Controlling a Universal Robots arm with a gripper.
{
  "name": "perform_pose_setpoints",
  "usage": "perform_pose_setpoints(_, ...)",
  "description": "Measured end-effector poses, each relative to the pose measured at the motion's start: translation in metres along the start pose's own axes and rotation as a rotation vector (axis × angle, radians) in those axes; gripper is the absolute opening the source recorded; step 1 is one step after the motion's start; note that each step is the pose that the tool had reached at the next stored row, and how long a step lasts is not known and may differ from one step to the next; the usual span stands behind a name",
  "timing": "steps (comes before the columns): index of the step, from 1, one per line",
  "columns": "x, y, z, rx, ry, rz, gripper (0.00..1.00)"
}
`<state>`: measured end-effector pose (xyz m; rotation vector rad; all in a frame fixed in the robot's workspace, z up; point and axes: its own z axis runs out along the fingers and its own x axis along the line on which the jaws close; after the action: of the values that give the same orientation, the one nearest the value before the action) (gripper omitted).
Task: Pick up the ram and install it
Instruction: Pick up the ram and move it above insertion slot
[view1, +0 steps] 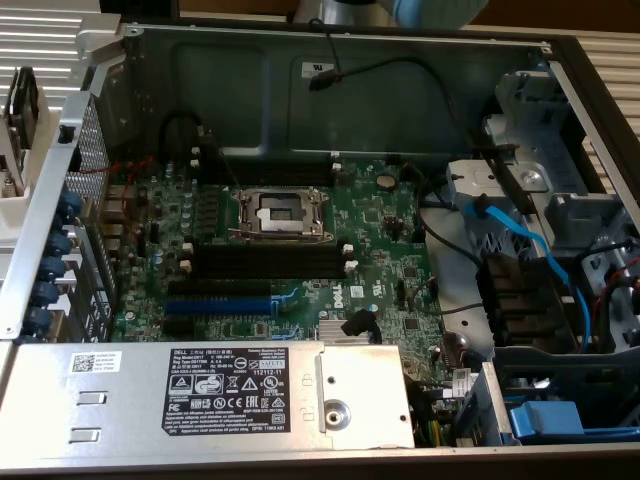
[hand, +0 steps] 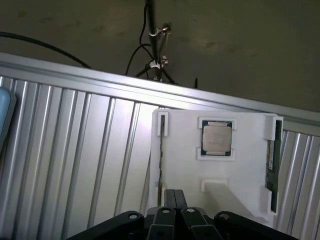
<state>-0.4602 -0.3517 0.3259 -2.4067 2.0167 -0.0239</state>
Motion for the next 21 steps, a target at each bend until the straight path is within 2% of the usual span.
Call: perform_pose_setpoints(21,0.008,0.0018,0.0383,0.0005,-0.0005,-0.045,0.10)
